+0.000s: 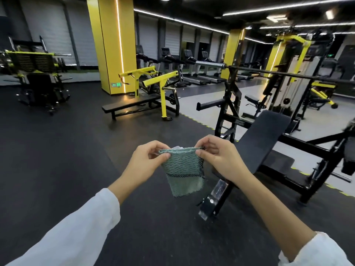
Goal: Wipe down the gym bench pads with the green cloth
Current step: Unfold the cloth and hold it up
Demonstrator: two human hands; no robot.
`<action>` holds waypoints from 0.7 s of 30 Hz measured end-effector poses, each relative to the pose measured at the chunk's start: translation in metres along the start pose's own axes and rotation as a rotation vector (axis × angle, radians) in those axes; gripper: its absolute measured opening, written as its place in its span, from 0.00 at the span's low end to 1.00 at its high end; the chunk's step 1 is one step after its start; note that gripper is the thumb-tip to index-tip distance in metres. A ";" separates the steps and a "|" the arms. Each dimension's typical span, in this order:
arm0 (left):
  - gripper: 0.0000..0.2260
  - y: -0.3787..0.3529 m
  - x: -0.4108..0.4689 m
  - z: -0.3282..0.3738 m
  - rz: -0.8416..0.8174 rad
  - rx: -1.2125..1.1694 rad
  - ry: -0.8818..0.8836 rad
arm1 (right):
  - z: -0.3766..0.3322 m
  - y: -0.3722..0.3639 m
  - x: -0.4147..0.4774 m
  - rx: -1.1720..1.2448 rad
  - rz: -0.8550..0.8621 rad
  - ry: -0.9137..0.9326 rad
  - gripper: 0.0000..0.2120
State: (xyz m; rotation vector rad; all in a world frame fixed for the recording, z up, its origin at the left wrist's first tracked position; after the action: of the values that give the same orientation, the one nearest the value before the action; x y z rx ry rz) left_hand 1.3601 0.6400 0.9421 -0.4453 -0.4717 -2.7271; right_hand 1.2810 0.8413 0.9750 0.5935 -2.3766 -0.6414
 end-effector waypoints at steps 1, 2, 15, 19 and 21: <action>0.05 0.004 0.021 -0.011 0.020 0.009 0.005 | 0.008 -0.006 0.023 0.007 -0.002 0.008 0.04; 0.05 0.008 0.041 -0.023 0.037 0.019 0.009 | 0.016 -0.013 0.046 0.014 -0.002 0.013 0.04; 0.07 0.076 0.327 -0.159 -0.015 0.093 0.018 | 0.122 -0.110 0.346 0.059 0.053 0.004 0.04; 0.07 0.093 0.408 -0.185 -0.029 0.079 0.005 | 0.152 -0.124 0.430 0.070 0.130 -0.033 0.04; 0.09 0.092 0.438 -0.202 -0.068 0.045 0.017 | 0.167 -0.132 0.466 0.087 0.164 -0.044 0.03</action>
State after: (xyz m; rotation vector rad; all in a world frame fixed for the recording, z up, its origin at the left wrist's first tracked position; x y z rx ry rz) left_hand 0.9532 0.3642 0.9413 -0.4016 -0.5531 -2.7771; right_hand 0.8713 0.5337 0.9829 0.4195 -2.4735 -0.4860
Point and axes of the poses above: each hand's wrist, its own x-axis towards the middle knuckle, its own y-axis out of the back of the hand, z = x × y, the point moved 3 cm from there along x, towards the middle knuckle, and after that the axes turned 5 degrees about -x, right-handed, at the moved point
